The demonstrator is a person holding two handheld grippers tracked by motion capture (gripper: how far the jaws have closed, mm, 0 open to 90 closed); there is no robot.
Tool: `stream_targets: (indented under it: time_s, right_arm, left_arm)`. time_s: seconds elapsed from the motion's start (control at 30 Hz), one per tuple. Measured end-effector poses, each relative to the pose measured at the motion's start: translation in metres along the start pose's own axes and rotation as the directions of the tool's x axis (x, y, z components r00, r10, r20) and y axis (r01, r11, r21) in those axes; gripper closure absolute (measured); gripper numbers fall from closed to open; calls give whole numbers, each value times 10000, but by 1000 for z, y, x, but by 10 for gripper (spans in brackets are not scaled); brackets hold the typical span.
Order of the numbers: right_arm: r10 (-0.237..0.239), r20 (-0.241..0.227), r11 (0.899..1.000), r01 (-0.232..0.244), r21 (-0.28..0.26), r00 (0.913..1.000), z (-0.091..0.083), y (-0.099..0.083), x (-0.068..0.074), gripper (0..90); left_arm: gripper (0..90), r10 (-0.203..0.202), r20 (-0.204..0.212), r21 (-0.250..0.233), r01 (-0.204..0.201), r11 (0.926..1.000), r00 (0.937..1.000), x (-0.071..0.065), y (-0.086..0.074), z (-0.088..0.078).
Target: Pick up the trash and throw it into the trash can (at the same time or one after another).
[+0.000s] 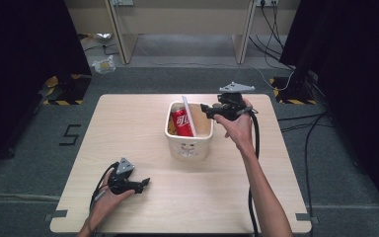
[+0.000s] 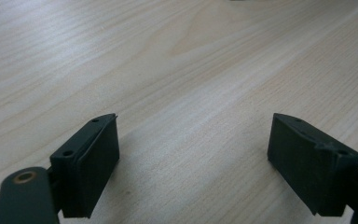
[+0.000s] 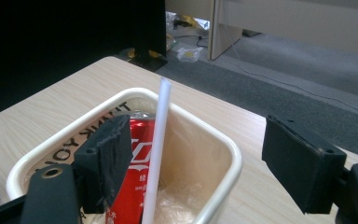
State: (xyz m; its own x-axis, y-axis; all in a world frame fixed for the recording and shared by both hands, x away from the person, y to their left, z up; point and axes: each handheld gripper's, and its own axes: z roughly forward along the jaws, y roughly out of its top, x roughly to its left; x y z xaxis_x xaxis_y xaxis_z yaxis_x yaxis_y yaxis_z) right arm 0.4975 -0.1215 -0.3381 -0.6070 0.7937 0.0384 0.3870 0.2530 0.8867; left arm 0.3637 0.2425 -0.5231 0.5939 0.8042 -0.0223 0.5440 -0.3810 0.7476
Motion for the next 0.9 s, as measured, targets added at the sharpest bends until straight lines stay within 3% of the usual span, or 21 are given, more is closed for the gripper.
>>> stream_targets:
  time_s: [0.53,0.9]
  right_arm:
    - [41,254,9999,-37,-151,9997,-37,-26,-16,242]
    - [111,371,9996,-101,-267,9993,-49,-46,-21,236]
  left_arm:
    - [156,6,-6,-1,-6,10000,10000,0,0,0]
    - [156,6,-6,0,-6,10000,10000,0,0,0]
